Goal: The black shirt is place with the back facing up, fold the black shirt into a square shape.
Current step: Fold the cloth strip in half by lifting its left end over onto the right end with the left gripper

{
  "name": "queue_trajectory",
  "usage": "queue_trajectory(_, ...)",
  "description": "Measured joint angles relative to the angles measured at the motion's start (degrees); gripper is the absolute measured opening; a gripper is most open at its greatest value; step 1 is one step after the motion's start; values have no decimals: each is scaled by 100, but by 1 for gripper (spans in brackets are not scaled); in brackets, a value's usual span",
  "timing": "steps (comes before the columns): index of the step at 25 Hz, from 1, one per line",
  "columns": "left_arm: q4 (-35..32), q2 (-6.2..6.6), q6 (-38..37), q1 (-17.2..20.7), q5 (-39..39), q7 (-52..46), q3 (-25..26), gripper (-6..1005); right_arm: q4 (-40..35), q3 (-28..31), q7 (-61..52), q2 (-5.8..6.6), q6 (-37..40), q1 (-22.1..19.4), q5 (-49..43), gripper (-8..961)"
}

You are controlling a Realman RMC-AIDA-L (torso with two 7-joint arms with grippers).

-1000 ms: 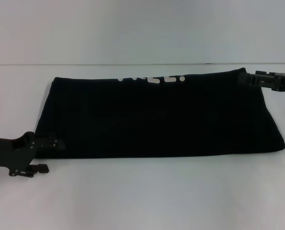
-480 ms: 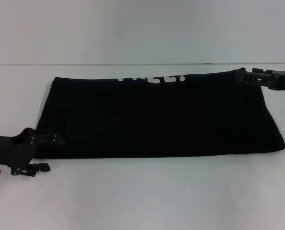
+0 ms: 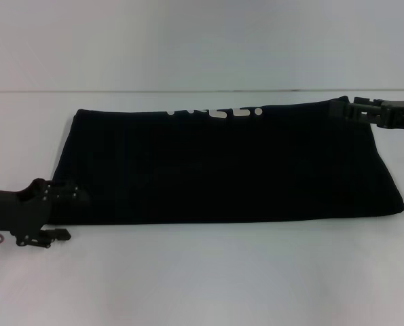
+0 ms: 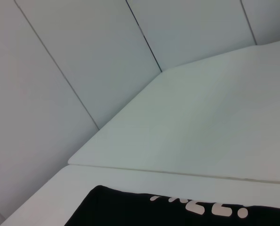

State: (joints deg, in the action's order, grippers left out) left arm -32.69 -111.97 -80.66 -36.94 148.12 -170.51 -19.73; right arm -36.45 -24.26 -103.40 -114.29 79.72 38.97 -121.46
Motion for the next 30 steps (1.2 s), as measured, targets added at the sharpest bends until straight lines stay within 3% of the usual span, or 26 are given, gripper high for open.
queue_trajectory(30, 26, 12, 345, 57, 47, 0, 75, 849, 7, 18, 31, -5, 10, 13, 5, 930)
